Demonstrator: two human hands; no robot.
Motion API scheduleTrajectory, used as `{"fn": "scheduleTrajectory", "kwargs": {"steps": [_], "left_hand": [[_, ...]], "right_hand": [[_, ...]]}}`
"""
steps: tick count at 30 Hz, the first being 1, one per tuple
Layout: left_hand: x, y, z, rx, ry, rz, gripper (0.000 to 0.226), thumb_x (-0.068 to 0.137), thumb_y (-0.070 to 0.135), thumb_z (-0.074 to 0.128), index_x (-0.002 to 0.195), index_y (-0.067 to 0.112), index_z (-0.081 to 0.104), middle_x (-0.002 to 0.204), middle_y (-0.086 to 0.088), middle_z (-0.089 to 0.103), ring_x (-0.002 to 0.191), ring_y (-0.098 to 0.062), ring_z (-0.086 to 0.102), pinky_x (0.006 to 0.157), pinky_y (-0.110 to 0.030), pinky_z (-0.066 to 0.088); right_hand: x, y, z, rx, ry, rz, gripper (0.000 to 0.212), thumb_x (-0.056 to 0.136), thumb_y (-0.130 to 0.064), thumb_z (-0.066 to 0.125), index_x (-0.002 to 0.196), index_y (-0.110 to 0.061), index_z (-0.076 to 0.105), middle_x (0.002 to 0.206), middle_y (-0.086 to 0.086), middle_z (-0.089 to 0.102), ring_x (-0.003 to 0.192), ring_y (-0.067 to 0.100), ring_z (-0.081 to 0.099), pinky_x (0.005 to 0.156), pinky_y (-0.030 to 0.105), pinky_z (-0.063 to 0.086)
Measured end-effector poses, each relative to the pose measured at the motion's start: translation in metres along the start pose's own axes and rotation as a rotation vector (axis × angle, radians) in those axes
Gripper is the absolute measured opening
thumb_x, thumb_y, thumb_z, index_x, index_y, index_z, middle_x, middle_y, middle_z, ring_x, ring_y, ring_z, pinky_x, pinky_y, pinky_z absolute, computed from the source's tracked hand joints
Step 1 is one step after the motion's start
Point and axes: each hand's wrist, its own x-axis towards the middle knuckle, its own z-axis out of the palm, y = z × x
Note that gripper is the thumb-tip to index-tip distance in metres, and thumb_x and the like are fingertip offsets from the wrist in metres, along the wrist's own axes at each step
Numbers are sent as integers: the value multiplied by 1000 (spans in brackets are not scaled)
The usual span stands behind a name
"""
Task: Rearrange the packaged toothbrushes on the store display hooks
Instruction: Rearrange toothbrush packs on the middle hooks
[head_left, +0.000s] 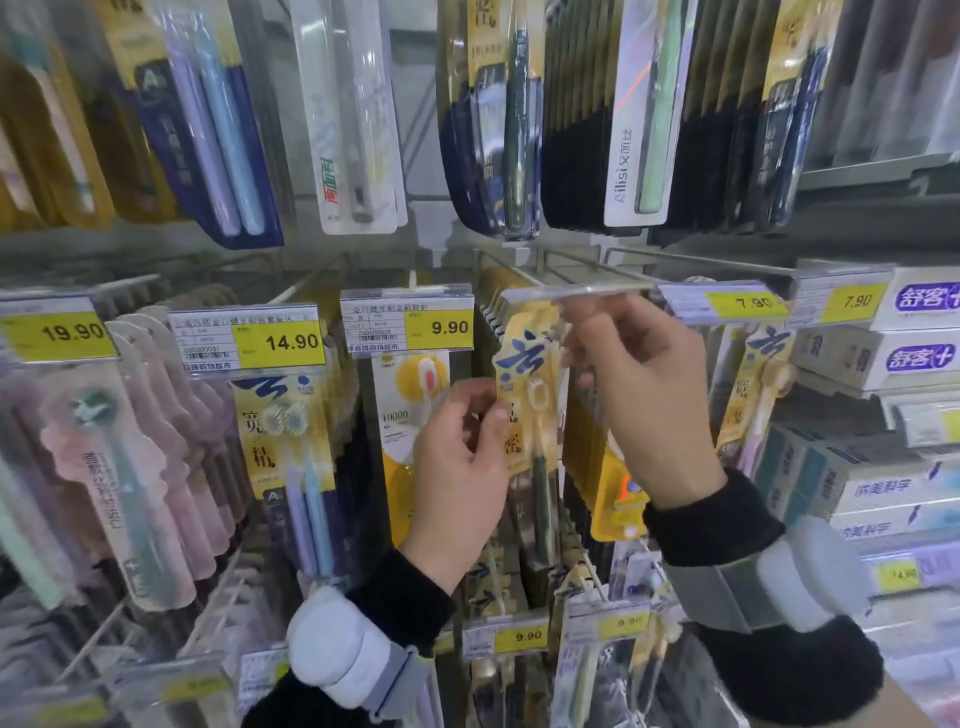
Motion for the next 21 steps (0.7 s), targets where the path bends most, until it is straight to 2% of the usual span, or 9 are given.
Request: {"fn": "scheduleTrajectory", "kwargs": {"steps": [2,5,14,18,21], "left_hand": [[1,2,0,1,-14,-1,20,100,16,56,96,35,58,90,8,69,79,-4,65,66,-11,50],[0,3,-1,9,-34,17,13,100,16,55,102,28,60,93,6,68,83,-3,66,70,-11,50],[-2,1,-2,8,-62,22,10,100,18,54,107,21,62,97,1,69,85,-7,66,73,-16,53],[-4,2,-2,6,-55,35,11,100,17,54,105,25,61,89,9,67,80,-6,64,69,-14,50],[-6,1,-1,2,-50,47,13,100,15,54,104,26,60,90,14,65,81,-6,64,69,-16,52]], "right_hand": [[3,-2,0,-6,15,-4,27,99,-27,61,79,-13,72,65,-5,66,58,7,59,56,17,45],[5,-3,-1,-8,25,-17,36,101,-31,58,75,-11,71,66,1,65,57,9,57,55,18,45],[5,-1,-1,1,45,-18,38,102,-28,57,75,-4,71,65,1,66,57,8,58,54,15,45],[5,-2,-1,6,44,-17,36,102,-28,57,77,-6,72,65,1,65,57,7,58,54,14,45],[5,-1,-1,-10,43,-19,36,102,-29,57,78,-7,73,64,-1,65,57,8,59,55,15,45]]}}
